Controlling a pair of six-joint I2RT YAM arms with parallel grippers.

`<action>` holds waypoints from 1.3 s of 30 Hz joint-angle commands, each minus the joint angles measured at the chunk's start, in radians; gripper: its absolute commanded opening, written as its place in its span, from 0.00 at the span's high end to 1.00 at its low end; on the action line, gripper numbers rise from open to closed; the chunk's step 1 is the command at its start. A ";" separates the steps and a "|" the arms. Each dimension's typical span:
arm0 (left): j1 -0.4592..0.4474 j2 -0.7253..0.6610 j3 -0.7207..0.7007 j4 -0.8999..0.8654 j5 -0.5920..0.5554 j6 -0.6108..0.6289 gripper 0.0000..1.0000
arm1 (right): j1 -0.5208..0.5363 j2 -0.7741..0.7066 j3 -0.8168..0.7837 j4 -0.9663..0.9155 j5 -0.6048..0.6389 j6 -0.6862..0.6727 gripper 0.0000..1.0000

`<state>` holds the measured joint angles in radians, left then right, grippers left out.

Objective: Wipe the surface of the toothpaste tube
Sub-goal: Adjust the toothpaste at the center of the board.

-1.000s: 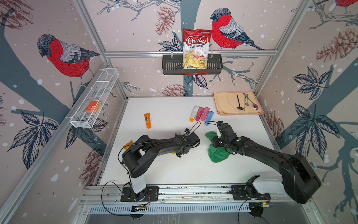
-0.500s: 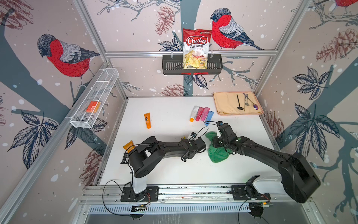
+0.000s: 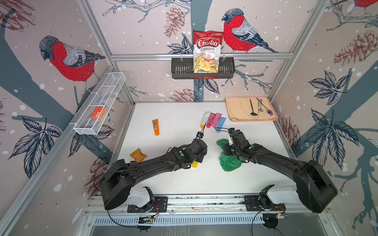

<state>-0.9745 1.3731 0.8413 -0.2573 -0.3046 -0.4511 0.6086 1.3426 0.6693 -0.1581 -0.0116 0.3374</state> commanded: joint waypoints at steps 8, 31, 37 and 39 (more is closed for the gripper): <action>-0.015 -0.157 -0.303 0.158 0.073 -0.155 0.37 | 0.070 0.068 0.062 0.027 -0.044 -0.021 1.00; -0.057 0.026 -0.339 0.295 0.176 -0.106 0.59 | 0.129 0.143 0.184 0.006 -0.043 -0.015 1.00; -0.074 0.025 -0.332 0.258 0.102 -0.042 0.74 | 0.130 0.138 0.205 0.021 -0.101 -0.013 1.00; -0.073 0.010 -0.324 0.251 0.093 -0.002 0.78 | 0.130 0.133 0.199 0.033 -0.129 -0.011 1.00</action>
<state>-1.0458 1.3968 0.5056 0.0090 -0.1749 -0.5213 0.7368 1.4849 0.8654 -0.1638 -0.0849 0.3210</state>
